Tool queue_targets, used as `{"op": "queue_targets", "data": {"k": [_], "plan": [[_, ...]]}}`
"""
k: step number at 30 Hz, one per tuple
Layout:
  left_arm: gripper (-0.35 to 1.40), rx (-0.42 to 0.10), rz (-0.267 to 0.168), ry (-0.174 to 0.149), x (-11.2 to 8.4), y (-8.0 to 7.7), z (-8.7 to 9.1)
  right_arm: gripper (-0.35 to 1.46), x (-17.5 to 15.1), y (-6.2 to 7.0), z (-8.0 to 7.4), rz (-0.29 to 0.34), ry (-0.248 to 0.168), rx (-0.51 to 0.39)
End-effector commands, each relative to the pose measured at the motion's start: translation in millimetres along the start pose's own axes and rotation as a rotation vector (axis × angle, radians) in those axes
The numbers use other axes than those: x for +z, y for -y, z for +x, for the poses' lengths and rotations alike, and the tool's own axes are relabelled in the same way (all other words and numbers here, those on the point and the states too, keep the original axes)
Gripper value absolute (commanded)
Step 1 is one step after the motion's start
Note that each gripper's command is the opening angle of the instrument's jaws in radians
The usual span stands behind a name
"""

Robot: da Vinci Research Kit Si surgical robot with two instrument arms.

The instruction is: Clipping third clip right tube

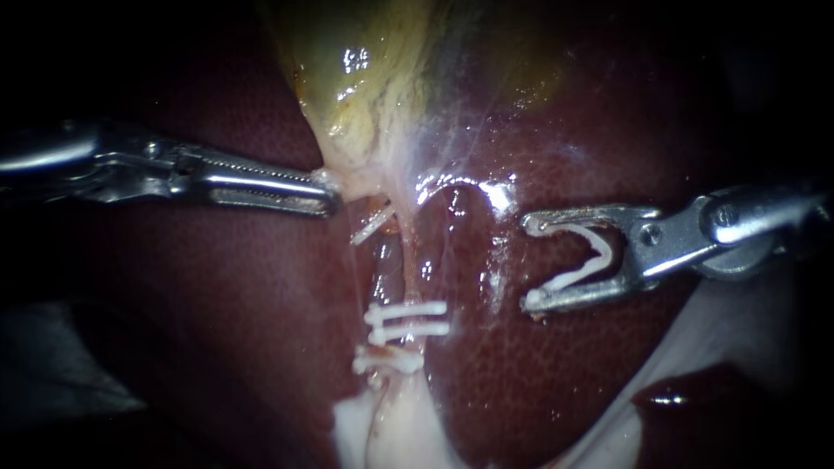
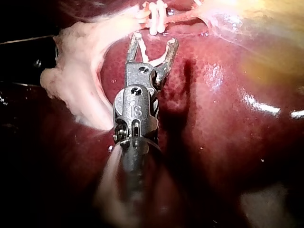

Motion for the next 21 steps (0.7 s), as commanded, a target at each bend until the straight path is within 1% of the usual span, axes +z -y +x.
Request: {"op": "queue_targets", "data": {"k": [1, 4, 6, 7, 9, 11, 13, 15, 18, 21], "plan": [[-0.35, -0.001, -0.007, 0.001, -0.5, 0.1, 0.3, 0.5, -0.1, 0.0, 0.0, 0.003, -0.001, 0.0], [-0.35, -0.009, 0.007, -0.001, -2.7, 0.1, 1.7, 0.5, -0.1, 0.1, 0.0, 0.006, -0.002, 0.0], [-0.35, -0.023, 0.015, -0.02, -4.6, 0.0, 2.8, 0.5, -0.1, 0.1, 0.1, 0.009, -0.003, 0.0], [-0.35, -0.021, 0.02, -0.027, -5.3, -0.1, 3.3, 0.5, 0.0, 0.2, 0.1, 0.013, -0.001, 0.0], [-0.35, -0.021, 0.027, -0.036, -6.5, -0.3, 3.9, 0.5, 0.2, 0.1, 0.3, 0.017, -0.011, 0.002], [-0.35, -0.016, 0.028, -0.036, -6.7, -0.6, 4.1, 0.5, 1.0, -0.2, 0.5, 0.021, -0.044, 0.059], [-0.35, -0.016, 0.032, -0.037, -6.4, -0.8, 4.0, 0.5, 2.3, -0.6, 0.5, 0.029, -0.079, 0.126], [-0.35, -0.015, 0.035, -0.037, -6.1, -1.0, 3.8, 0.5, 3.9, -0.9, 0.4, 0.024, -0.099, 0.173], [-0.35, -0.015, 0.039, -0.038, -6.0, -1.1, 3.8, 0.5, 6.3, -1.4, 0.0, 0.012, -0.102, 0.211], [-0.35, -0.015, 0.04, -0.038, -6.0, -1.3, 3.9, 0.5, 9.0, -1.9, -0.9, 0.017, -0.101, 0.264]]}}
